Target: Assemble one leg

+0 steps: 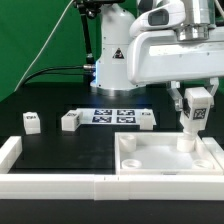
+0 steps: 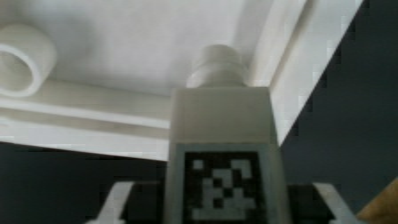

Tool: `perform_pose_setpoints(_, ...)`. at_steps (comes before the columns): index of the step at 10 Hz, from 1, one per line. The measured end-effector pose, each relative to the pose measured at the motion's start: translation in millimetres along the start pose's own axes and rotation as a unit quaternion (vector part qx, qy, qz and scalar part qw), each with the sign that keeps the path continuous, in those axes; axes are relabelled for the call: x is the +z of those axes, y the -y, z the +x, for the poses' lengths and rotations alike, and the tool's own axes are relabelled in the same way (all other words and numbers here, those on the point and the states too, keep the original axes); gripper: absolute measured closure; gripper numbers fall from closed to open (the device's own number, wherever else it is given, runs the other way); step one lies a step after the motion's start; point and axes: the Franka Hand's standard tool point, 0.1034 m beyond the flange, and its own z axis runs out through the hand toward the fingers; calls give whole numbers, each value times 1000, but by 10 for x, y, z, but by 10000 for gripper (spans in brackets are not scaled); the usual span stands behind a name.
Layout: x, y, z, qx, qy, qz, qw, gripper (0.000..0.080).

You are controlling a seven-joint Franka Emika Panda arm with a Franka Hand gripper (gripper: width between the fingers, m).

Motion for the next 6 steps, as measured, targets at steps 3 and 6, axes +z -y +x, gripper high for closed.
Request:
perform_pose_setpoints(3, 87, -43, 78, -13, -48, -7, 999, 508)
perform_pose_setpoints(6, 89, -46, 84, -14, -56, -8, 998, 508)
